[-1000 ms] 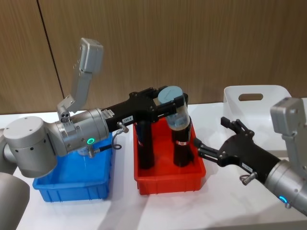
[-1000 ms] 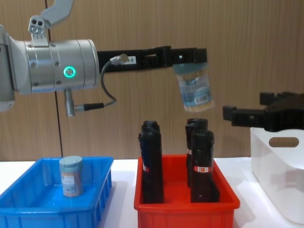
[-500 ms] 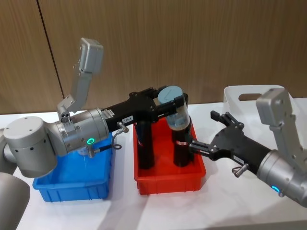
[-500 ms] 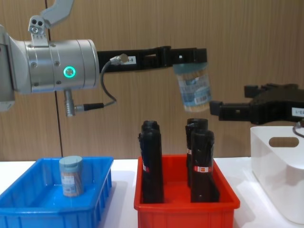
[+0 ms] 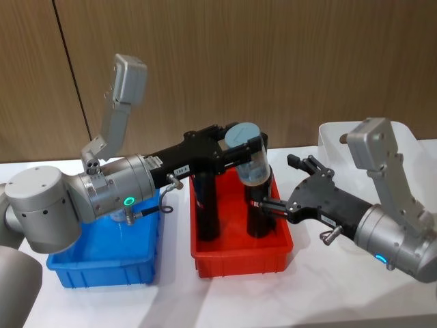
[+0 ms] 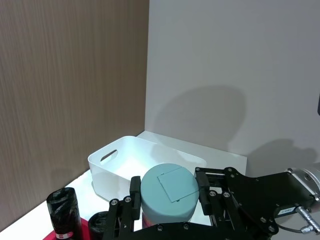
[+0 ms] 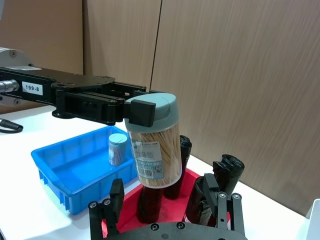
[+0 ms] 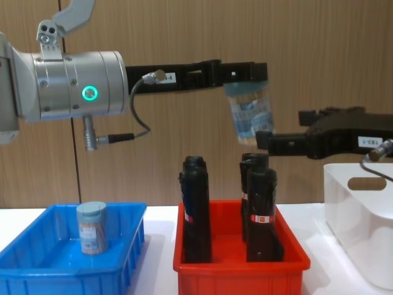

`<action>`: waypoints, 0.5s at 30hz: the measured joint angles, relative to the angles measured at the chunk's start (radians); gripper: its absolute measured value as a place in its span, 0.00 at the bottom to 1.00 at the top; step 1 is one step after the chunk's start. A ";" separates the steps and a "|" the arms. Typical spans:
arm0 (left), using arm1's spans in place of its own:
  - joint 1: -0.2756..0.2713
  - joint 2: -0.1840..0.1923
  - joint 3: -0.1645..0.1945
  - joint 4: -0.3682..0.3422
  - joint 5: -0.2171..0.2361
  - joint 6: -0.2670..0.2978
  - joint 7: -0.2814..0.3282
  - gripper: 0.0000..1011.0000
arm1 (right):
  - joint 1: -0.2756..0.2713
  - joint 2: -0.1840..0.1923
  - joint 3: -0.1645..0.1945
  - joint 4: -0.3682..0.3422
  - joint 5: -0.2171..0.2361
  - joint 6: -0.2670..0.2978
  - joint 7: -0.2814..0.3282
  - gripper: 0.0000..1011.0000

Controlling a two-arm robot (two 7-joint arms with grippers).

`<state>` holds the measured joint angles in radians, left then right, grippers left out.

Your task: Pick the cotton swabs from the blue box and place them into the white box.

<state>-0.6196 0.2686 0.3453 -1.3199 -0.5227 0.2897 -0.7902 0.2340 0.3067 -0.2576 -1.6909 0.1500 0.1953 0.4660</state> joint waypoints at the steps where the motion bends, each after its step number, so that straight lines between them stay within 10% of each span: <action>1: 0.000 0.000 0.000 0.000 0.000 0.000 0.000 0.66 | 0.006 -0.003 -0.001 0.006 -0.003 0.001 0.004 0.99; 15: 0.000 0.000 0.000 0.000 0.000 0.000 0.000 0.66 | 0.055 -0.026 -0.011 0.055 -0.016 0.001 0.022 0.99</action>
<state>-0.6195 0.2686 0.3453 -1.3199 -0.5227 0.2897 -0.7901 0.2893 0.2808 -0.2686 -1.6357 0.1340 0.1964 0.4878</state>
